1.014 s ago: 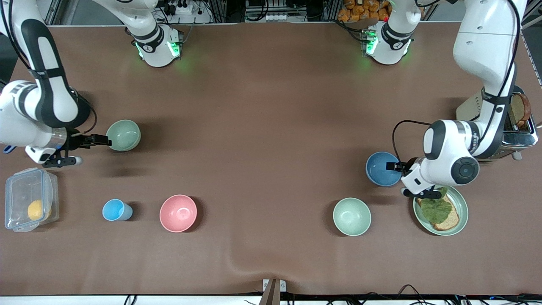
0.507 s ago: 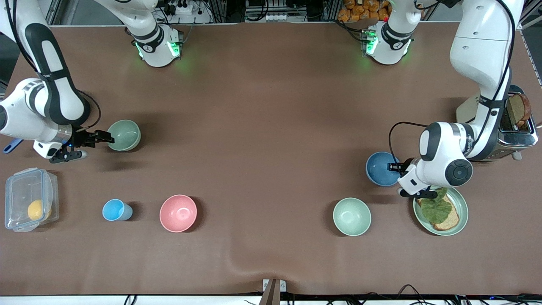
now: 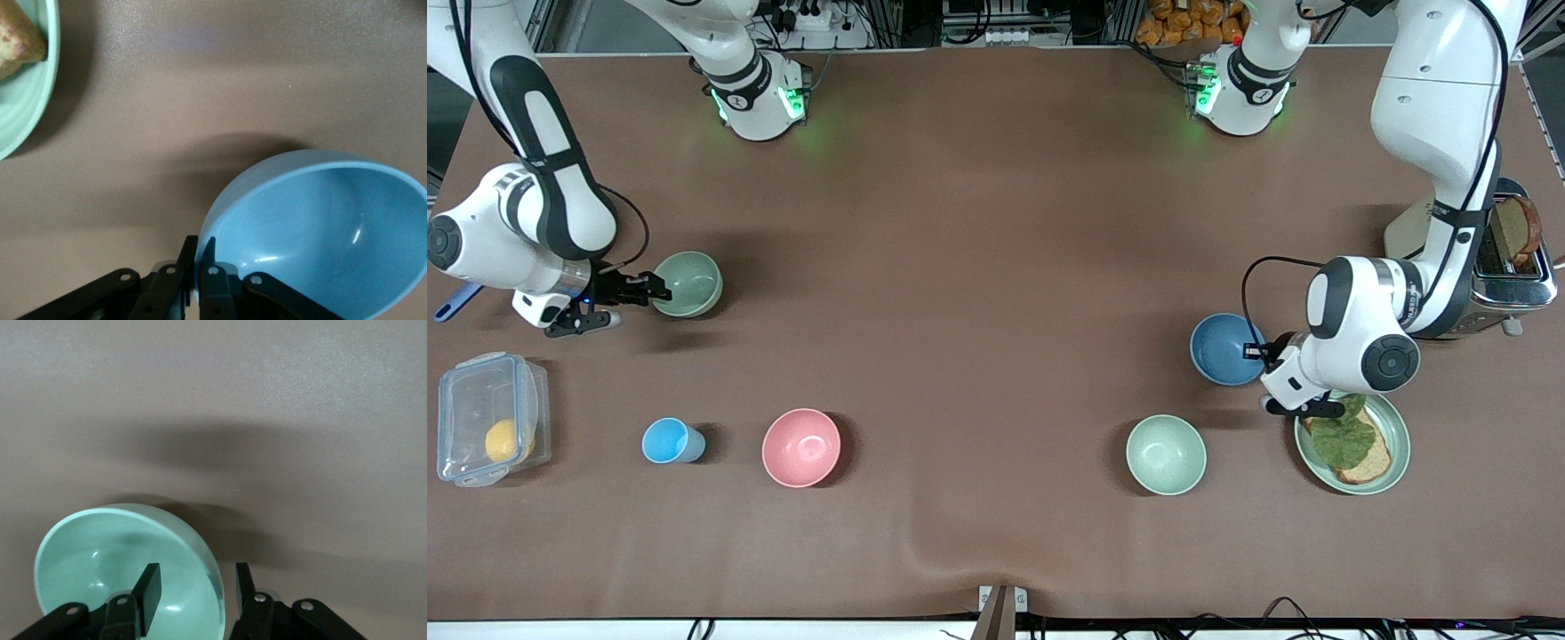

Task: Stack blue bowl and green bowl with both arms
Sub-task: 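Lift the green bowl with the right gripper toward the table middle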

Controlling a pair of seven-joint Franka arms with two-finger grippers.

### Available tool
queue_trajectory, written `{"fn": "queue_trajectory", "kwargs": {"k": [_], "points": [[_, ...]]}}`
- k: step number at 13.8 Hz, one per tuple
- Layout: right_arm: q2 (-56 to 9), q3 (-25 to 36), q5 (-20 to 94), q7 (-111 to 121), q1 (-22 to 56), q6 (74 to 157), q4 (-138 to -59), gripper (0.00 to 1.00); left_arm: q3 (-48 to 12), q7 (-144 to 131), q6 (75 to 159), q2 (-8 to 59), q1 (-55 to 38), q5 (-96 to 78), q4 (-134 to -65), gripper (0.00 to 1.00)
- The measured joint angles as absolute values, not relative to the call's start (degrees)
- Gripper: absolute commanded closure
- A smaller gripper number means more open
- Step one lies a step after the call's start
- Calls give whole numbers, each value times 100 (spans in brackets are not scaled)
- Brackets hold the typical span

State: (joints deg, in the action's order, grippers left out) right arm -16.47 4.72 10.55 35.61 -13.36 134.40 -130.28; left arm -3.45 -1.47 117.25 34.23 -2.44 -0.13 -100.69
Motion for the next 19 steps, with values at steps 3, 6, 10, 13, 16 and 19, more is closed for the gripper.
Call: {"fn": "queue_trajectory", "kwargs": {"k": [3,6,10,13,16,19], "points": [[-1775,473,1121,3859,-1427,13536,-13028,100,-345,-147,11725,3423,-244,-13,-10069,100],[-1788,460,1139,3897,-1434,13526,-13020,100,-345,-147,11725,3423,-244,-13,-10069,100],[-1775,432,1395,3621,-1406,12701,-12704,100,-345,-147,11725,3423,-244,-13,-10069,100],[-1695,401,1442,2770,-1232,11780,-12184,100,-345,-147,11725,3423,-244,-13,-10069,100],[-1547,361,1459,2117,-992,11500,-12038,100,-345,-147,11725,3423,-244,-13,-10069,100],[-1294,327,1469,1144,-430,11349,-12033,100,-345,-147,11725,3423,-244,-13,-10068,100]]}}
